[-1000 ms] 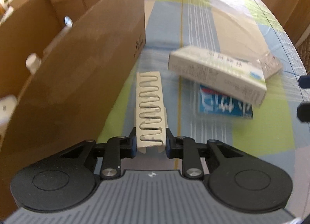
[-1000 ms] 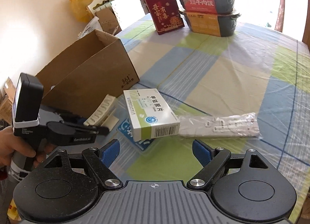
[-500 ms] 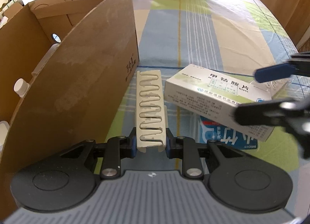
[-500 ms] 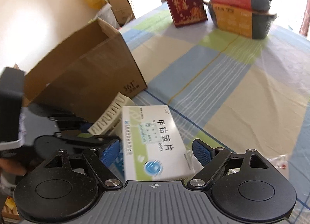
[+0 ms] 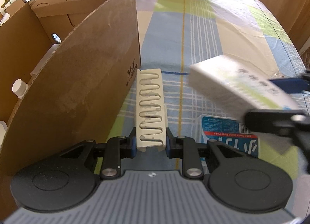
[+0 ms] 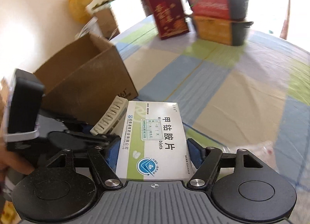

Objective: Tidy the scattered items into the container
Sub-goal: 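Carry the strip and the medicine box over the cardboard box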

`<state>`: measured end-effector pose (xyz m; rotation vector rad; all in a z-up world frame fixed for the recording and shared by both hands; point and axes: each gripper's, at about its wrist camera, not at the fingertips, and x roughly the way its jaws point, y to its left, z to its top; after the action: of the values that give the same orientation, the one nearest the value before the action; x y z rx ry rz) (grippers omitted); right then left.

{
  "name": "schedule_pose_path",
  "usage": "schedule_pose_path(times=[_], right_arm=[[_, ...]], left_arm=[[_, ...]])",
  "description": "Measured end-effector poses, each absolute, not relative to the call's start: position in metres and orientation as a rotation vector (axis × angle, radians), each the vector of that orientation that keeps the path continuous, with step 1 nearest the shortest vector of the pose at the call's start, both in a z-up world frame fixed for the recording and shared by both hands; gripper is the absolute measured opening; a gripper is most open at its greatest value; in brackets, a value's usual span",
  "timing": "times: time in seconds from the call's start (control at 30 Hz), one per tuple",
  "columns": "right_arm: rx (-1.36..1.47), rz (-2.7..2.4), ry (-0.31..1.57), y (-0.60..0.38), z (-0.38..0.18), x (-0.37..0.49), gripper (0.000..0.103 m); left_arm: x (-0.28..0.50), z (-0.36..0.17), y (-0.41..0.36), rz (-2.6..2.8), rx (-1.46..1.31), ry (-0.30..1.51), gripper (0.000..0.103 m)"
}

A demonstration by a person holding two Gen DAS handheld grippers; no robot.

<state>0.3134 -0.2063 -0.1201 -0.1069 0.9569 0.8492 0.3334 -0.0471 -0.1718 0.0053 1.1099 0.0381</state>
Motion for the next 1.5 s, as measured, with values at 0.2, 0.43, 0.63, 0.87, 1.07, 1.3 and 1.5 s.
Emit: schedule_pose_path(times=[0.2,0.43,0.63,0.87,1.07,1.3,1.5], right_arm=[[0.050,0.687,0.994,-0.242,-0.116,0.275,0.073],[0.294,0.424,1.053,-0.272,-0.109,0.234,0.073],[0.434,0.284,1.092,-0.269,-0.098,0.197,0.073],[0.449,0.195,1.099,-0.243,-0.077,0.164,0.073],[0.348,0.239,1.064,-0.197,-0.050,0.141,0.073],[0.241,0.351,0.997,-0.137,-0.017,0.124,0.073],[0.191,0.436,0.961,-0.094,-0.004,0.117,0.073]], left_arm=[[0.320,-0.171,-0.052,0.009,0.022,1.112,0.022],[0.267,-0.155,-0.055,-0.071,0.037,1.121,0.022],[0.215,-0.130,-0.052,-0.146,0.059,1.092,0.022],[0.164,-0.080,-0.037,-0.202,0.064,1.003,0.022],[0.136,-0.040,-0.006,-0.227,0.085,0.933,0.022],[0.120,-0.005,0.049,-0.188,0.115,0.896,0.022],[0.114,0.013,0.099,-0.132,0.151,0.897,0.022]])
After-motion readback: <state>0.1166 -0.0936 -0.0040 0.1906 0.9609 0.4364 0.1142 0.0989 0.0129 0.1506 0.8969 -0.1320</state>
